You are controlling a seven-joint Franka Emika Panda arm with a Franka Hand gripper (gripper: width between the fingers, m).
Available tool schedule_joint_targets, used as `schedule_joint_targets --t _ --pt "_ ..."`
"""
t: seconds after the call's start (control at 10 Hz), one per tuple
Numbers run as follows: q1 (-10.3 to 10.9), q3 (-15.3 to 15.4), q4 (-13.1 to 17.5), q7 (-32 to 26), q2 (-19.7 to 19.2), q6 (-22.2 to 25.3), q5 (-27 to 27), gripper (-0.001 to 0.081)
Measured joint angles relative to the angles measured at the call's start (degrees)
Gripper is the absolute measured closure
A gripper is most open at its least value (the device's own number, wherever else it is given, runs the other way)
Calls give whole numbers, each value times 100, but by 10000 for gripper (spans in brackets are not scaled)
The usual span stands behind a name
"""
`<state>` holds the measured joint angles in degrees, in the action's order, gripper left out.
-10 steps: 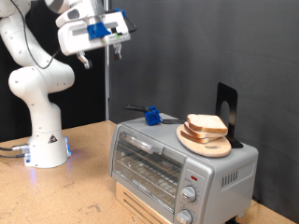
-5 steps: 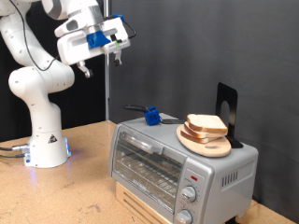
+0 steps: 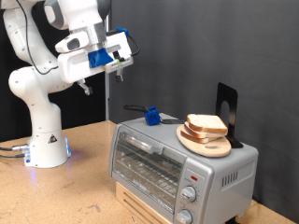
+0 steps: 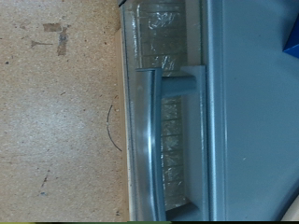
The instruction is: Make a piece of toast with the oven
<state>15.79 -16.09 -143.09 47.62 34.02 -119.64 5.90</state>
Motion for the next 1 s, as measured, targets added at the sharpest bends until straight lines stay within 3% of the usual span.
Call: schedule_joint_targets --t 0.3,0.7,1.0 --pt "-15 -11 -99 41 -154 -282 37 6" --pt "-28 -18 -18 93 -955 -1035 37 6" --pt "-27 -20 93 78 -1196 -1091 62 6"
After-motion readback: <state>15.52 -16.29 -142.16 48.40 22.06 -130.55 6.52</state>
